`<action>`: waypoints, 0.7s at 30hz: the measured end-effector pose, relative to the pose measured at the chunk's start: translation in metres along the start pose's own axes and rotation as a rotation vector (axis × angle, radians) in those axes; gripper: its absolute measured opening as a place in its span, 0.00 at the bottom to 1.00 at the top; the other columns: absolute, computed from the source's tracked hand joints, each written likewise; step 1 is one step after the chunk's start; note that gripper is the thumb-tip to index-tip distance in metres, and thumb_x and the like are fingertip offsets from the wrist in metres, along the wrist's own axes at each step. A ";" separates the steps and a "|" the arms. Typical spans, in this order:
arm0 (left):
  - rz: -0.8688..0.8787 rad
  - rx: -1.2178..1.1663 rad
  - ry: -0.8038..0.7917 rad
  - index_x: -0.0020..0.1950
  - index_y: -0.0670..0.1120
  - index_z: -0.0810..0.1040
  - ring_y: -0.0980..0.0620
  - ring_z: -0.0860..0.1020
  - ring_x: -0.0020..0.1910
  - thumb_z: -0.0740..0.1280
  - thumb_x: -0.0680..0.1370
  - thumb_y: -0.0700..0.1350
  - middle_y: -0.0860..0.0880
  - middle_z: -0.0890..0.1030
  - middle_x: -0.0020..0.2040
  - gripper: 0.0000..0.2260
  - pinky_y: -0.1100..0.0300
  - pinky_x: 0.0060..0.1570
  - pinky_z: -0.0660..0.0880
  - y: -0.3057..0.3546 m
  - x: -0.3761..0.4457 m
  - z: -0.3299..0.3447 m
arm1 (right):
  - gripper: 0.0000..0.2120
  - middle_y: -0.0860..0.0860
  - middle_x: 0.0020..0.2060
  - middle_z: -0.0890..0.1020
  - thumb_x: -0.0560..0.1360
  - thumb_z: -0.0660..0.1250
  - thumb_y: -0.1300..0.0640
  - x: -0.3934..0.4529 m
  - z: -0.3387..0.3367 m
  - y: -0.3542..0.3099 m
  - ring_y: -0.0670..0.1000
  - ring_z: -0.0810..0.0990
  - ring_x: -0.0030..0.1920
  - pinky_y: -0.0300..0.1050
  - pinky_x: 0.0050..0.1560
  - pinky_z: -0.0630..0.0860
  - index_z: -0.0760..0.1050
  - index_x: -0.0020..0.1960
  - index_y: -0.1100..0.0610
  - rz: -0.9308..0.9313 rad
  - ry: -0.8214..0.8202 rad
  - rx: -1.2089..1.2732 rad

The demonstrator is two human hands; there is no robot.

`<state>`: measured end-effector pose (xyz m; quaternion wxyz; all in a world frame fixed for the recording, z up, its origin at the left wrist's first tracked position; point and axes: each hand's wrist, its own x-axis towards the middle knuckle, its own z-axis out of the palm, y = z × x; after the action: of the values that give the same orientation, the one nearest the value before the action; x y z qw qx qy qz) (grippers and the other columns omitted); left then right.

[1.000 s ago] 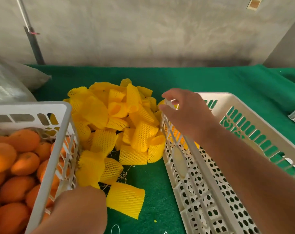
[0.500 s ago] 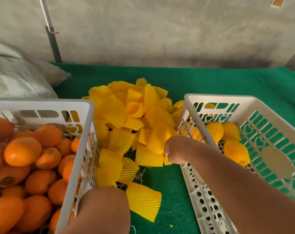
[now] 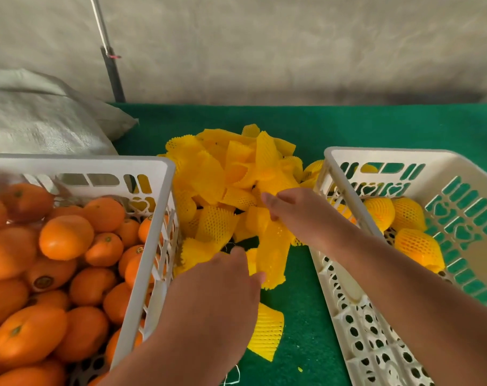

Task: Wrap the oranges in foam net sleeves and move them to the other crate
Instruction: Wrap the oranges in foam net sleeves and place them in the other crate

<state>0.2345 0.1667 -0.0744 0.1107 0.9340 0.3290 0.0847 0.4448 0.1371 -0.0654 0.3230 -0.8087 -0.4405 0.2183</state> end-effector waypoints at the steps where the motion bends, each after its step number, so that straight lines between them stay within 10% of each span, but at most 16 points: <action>1: 0.019 -0.037 0.045 0.54 0.58 0.62 0.57 0.69 0.35 0.48 0.84 0.65 0.57 0.67 0.40 0.12 0.61 0.30 0.62 0.002 0.000 -0.004 | 0.25 0.43 0.21 0.68 0.83 0.60 0.35 -0.002 0.000 -0.003 0.42 0.66 0.22 0.34 0.24 0.62 0.77 0.37 0.51 0.010 -0.015 0.039; 6: 0.078 -0.056 0.114 0.39 0.52 0.67 0.57 0.68 0.24 0.72 0.77 0.45 0.55 0.69 0.31 0.15 0.62 0.18 0.63 0.009 0.003 -0.022 | 0.22 0.47 0.30 0.76 0.81 0.61 0.32 -0.009 -0.003 -0.009 0.46 0.78 0.33 0.40 0.35 0.75 0.80 0.42 0.48 0.122 -0.114 0.233; 12: -0.114 -0.279 0.276 0.50 0.52 0.67 0.54 0.74 0.27 0.64 0.80 0.43 0.54 0.74 0.31 0.07 0.59 0.23 0.69 0.007 0.010 -0.020 | 0.23 0.47 0.53 0.83 0.80 0.60 0.32 -0.019 0.004 -0.019 0.40 0.84 0.38 0.37 0.38 0.81 0.76 0.66 0.44 0.029 -0.197 0.199; 16: -0.020 -0.257 0.329 0.49 0.55 0.74 0.56 0.72 0.24 0.65 0.79 0.41 0.55 0.74 0.30 0.07 0.58 0.20 0.69 0.005 0.007 -0.025 | 0.33 0.43 0.75 0.68 0.73 0.60 0.25 -0.028 0.002 -0.028 0.43 0.82 0.57 0.43 0.48 0.85 0.68 0.75 0.36 -0.070 -0.215 0.352; 21: -0.004 -0.191 0.300 0.53 0.49 0.85 0.53 0.74 0.29 0.62 0.80 0.40 0.50 0.77 0.34 0.12 0.55 0.26 0.74 0.003 0.007 -0.028 | 0.31 0.44 0.73 0.72 0.76 0.67 0.34 -0.033 0.003 -0.032 0.47 0.79 0.66 0.52 0.53 0.86 0.69 0.77 0.39 -0.210 -0.230 0.397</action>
<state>0.2354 0.1727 -0.0464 0.1487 0.8953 0.3344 0.2539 0.4071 0.1229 -0.0424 0.4442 -0.6490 -0.5043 0.3565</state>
